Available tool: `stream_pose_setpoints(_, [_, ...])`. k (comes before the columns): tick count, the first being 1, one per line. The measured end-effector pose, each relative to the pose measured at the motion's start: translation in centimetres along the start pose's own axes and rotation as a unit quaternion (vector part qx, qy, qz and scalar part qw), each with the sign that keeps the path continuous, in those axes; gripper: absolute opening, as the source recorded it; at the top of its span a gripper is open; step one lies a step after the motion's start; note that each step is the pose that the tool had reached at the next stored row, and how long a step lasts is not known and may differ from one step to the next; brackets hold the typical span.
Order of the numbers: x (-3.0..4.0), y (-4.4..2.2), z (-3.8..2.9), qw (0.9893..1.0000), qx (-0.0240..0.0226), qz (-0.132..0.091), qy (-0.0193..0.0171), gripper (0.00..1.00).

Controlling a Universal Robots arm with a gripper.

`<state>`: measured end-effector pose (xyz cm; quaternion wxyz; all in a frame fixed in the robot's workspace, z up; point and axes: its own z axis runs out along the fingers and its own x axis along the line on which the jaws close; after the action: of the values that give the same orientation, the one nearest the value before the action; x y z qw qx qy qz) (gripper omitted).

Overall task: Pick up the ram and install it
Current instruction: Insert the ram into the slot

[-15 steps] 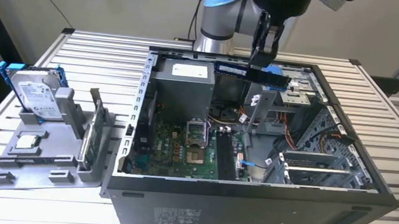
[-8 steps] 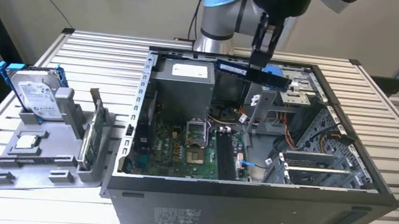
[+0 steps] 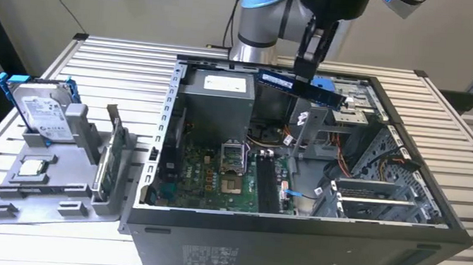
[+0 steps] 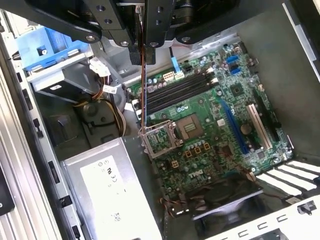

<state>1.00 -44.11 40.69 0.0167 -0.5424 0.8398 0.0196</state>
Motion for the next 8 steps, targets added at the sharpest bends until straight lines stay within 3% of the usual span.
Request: stream_pose_setpoints(8, [0.00,0.00,0.01,1.0000,0.0005,0.009,-0.0002,0.15])
